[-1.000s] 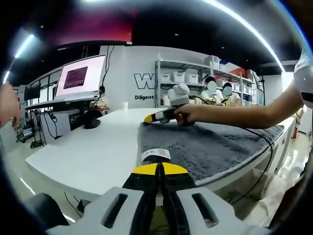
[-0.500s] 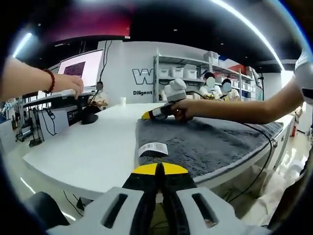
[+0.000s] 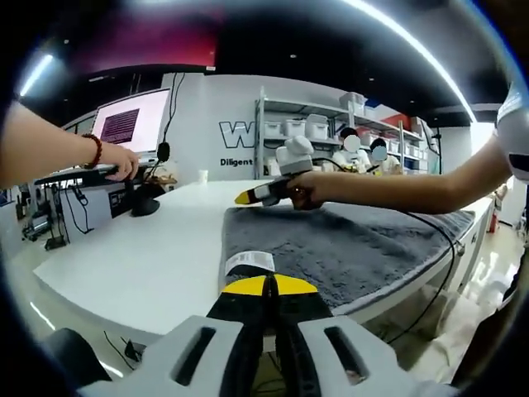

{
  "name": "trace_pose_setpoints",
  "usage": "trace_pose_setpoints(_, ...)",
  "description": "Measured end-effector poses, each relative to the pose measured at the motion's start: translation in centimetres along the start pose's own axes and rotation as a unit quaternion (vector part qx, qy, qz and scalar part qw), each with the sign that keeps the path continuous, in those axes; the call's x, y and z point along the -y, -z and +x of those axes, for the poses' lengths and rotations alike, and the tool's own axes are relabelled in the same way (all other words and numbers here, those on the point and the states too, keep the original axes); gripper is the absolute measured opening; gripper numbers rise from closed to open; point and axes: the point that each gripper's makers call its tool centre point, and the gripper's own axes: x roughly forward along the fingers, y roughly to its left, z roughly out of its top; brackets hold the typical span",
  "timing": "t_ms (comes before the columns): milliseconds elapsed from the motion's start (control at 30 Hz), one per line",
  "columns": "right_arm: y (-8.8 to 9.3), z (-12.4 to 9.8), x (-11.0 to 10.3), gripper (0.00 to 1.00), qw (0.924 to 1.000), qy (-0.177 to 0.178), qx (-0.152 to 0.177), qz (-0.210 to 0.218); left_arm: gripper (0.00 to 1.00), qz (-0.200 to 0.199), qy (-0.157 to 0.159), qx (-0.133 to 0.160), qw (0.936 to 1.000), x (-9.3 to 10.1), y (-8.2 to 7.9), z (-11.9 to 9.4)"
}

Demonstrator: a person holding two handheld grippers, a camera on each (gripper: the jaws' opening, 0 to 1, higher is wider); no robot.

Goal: Open the folded towel by lifting each exposed corner and separating the folded layers until the towel lies flat within the target outline without major curled edges

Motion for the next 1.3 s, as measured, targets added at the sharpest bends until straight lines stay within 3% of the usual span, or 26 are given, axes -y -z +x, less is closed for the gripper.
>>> trace_pose_setpoints(200, -0.1, -0.5, -0.5, 0.00, 0.9998, -0.009, -0.002, -0.018, 0.12, 0.010, 0.010, 0.009, 0.9999, 0.6, -0.8, 0.5)
trace_pose_setpoints(533, -0.3, -1.0, -0.4, 0.26, 0.9986, -0.013, 0.000, -0.051, 0.33, 0.017, 0.011, 0.010, 0.9997, 1.2, -1.4, 0.9)
trace_pose_setpoints(700, -0.1, -1.8, -0.4, 0.30, 0.9984, -0.015, 0.002, -0.054, 0.49, 0.014, 0.007, -0.001, 0.9999, 1.4, -1.2, 1.1)
trace_pose_setpoints(900, -0.5, -2.8, -0.2, 0.38, 0.9989, -0.011, 0.004, -0.046, 0.53, 0.020, 0.005, -0.003, 0.9998, 1.8, -1.5, 0.8)
trace_pose_setpoints(1167, -1.0, -4.4, 0.0, 0.49, 0.9978, 0.005, 0.012, -0.065, 0.76, 0.017, 0.003, -0.012, 0.9998, 2.5, -1.4, 1.0)
trace_pose_setpoints(1300, -1.3, -5.2, -0.1, 0.50, 0.9971, 0.009, 0.018, -0.073, 0.77, 0.023, 0.008, -0.015, 0.9996, 2.8, -1.4, 1.0)
